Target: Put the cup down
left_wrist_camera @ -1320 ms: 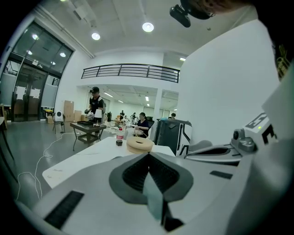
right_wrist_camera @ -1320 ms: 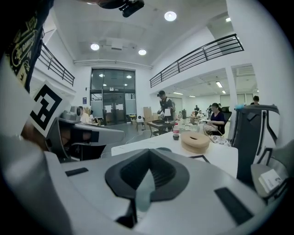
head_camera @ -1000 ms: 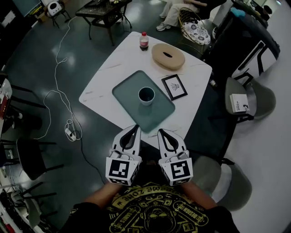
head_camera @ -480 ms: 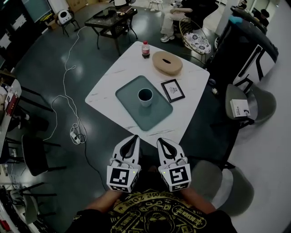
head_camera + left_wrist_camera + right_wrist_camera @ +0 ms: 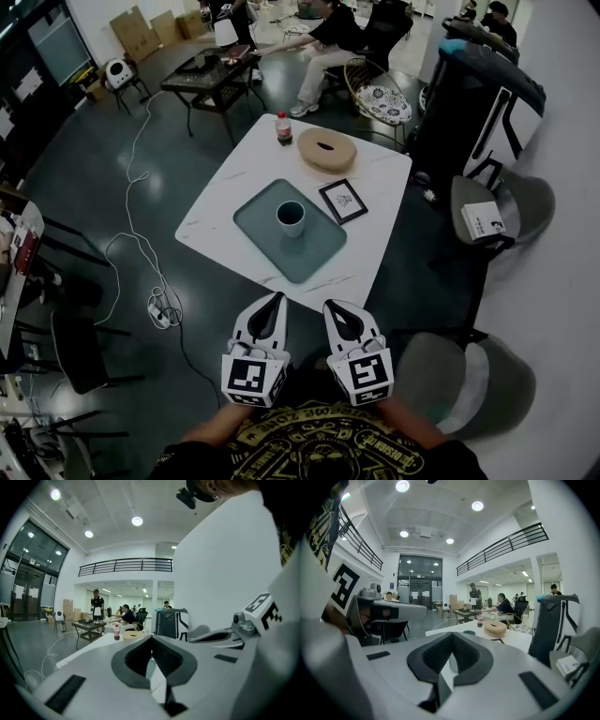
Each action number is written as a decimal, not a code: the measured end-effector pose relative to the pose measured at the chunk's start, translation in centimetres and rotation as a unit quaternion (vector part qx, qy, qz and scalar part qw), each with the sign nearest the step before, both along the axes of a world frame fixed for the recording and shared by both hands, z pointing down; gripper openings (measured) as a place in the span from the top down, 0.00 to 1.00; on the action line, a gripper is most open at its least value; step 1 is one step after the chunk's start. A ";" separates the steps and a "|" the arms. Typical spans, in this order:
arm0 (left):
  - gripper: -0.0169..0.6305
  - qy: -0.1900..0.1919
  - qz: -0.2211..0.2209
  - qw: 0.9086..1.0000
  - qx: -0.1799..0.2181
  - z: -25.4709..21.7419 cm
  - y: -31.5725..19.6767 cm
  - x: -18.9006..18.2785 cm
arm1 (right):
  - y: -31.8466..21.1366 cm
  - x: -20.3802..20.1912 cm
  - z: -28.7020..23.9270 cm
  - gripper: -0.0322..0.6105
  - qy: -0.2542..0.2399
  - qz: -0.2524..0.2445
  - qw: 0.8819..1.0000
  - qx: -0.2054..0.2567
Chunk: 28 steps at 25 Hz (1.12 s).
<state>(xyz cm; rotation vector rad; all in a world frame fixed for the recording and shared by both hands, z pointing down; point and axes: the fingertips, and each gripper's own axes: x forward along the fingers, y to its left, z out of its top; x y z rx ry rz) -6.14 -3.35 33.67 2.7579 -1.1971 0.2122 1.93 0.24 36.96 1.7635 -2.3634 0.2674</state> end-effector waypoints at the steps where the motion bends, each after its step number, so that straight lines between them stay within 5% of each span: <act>1: 0.96 -0.001 0.003 1.000 0.002 0.0 0.2 -0.3 | 0.2 -0.3 -0.1 0.94 0.001 0.002 1.000 0.002; 20: 0.96 0.005 0.028 0.999 -0.016 1.4 1.5 -8.9 | 1.5 -8.8 0.0 0.94 0.019 0.028 0.999 -0.020; 28: 0.96 0.011 0.038 0.999 -0.020 2.0 0.5 -9.7 | 0.8 -9.7 0.4 0.94 0.024 0.035 0.999 -0.027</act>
